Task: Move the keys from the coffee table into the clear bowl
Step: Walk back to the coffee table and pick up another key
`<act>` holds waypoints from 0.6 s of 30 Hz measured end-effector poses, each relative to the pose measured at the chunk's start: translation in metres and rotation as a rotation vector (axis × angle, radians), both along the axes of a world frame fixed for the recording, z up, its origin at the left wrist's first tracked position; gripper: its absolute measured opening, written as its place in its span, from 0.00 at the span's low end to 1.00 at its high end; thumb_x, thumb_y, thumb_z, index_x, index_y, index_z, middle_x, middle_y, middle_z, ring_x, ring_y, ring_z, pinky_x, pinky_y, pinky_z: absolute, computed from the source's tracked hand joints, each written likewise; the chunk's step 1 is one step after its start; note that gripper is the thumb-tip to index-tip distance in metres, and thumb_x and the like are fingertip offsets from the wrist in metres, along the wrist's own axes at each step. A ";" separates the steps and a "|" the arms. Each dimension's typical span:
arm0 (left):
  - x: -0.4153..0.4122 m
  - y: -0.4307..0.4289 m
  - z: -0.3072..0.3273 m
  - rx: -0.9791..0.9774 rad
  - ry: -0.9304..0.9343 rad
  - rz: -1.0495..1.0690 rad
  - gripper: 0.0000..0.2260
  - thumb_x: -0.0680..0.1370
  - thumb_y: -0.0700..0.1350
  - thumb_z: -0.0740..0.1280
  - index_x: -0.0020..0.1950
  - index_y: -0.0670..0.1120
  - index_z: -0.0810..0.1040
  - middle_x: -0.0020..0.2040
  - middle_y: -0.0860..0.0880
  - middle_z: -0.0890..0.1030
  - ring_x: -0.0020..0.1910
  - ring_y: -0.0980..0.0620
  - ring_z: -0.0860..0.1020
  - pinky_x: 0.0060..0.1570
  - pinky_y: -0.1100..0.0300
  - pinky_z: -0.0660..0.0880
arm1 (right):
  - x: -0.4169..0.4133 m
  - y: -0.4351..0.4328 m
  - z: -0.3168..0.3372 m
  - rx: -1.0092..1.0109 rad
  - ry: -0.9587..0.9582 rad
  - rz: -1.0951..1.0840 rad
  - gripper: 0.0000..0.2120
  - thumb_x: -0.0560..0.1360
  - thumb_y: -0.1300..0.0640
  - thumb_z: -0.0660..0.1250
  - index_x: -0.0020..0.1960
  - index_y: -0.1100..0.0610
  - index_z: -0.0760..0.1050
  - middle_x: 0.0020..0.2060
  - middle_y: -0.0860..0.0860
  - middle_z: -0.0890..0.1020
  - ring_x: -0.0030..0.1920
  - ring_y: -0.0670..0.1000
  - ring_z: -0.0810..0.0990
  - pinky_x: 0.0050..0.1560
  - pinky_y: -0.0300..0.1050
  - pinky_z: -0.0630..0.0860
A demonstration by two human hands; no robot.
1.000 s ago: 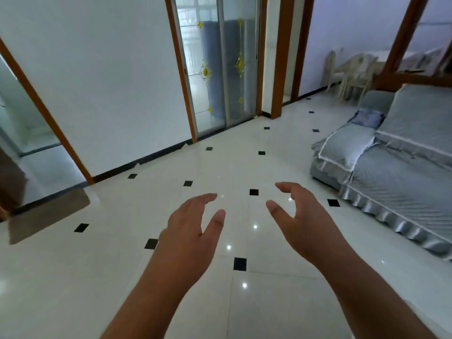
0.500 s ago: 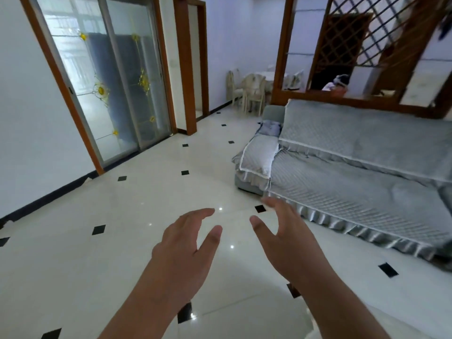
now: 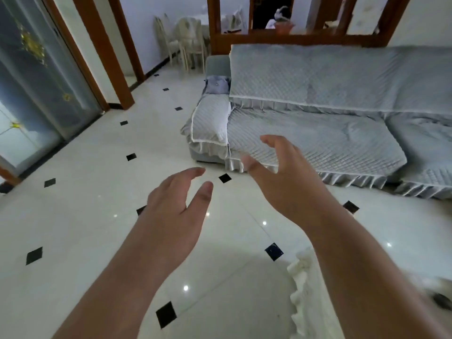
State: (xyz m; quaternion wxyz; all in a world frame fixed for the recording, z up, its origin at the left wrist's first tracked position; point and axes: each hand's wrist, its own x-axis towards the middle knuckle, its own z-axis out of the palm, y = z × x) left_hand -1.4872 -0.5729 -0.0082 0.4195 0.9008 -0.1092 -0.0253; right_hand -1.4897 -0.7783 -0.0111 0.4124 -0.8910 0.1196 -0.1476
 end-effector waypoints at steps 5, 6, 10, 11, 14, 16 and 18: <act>0.052 -0.039 0.008 0.007 -0.028 -0.109 0.20 0.78 0.65 0.54 0.70 0.69 0.64 0.56 0.72 0.66 0.64 0.66 0.64 0.57 0.59 0.61 | 0.012 -0.025 -0.011 0.053 0.042 -0.098 0.30 0.75 0.34 0.62 0.73 0.42 0.62 0.72 0.42 0.67 0.68 0.44 0.67 0.57 0.41 0.62; 0.063 -0.046 0.007 0.015 -0.037 -0.137 0.19 0.78 0.65 0.54 0.70 0.69 0.64 0.57 0.71 0.66 0.65 0.64 0.64 0.57 0.59 0.61 | 0.017 -0.031 -0.012 0.056 0.045 -0.125 0.30 0.75 0.34 0.62 0.73 0.42 0.62 0.72 0.42 0.67 0.69 0.44 0.67 0.57 0.40 0.62; 0.106 -0.073 0.001 0.012 -0.049 -0.241 0.19 0.78 0.65 0.55 0.69 0.68 0.65 0.60 0.69 0.67 0.66 0.63 0.64 0.58 0.58 0.62 | 0.033 -0.052 -0.019 0.058 0.068 -0.226 0.29 0.75 0.34 0.61 0.73 0.40 0.60 0.72 0.40 0.67 0.70 0.43 0.66 0.57 0.40 0.62; 0.117 -0.079 -0.001 0.004 -0.049 -0.272 0.19 0.78 0.64 0.55 0.69 0.68 0.66 0.62 0.68 0.68 0.66 0.62 0.65 0.58 0.58 0.62 | 0.038 -0.057 -0.021 0.059 0.075 -0.255 0.29 0.75 0.34 0.61 0.73 0.40 0.60 0.72 0.39 0.67 0.70 0.43 0.66 0.57 0.40 0.62; 0.155 -0.100 -0.006 -0.021 -0.052 -0.376 0.18 0.78 0.63 0.57 0.68 0.66 0.68 0.67 0.63 0.72 0.66 0.61 0.68 0.58 0.59 0.64 | 0.052 -0.069 -0.026 0.065 0.089 -0.362 0.28 0.75 0.34 0.60 0.72 0.38 0.61 0.71 0.39 0.67 0.69 0.43 0.66 0.56 0.41 0.62; 0.180 -0.115 -0.008 -0.025 -0.056 -0.453 0.18 0.78 0.63 0.57 0.68 0.64 0.69 0.67 0.61 0.72 0.66 0.59 0.70 0.60 0.58 0.65 | 0.061 -0.077 -0.028 0.071 0.086 -0.460 0.28 0.75 0.34 0.60 0.72 0.38 0.61 0.71 0.39 0.67 0.69 0.44 0.68 0.57 0.42 0.64; 0.202 -0.131 -0.008 -0.011 -0.058 -0.535 0.19 0.78 0.63 0.57 0.68 0.64 0.69 0.67 0.60 0.72 0.65 0.58 0.71 0.62 0.56 0.66 | 0.067 -0.083 -0.030 0.073 0.090 -0.557 0.27 0.75 0.34 0.61 0.72 0.39 0.62 0.71 0.40 0.68 0.65 0.43 0.71 0.56 0.42 0.66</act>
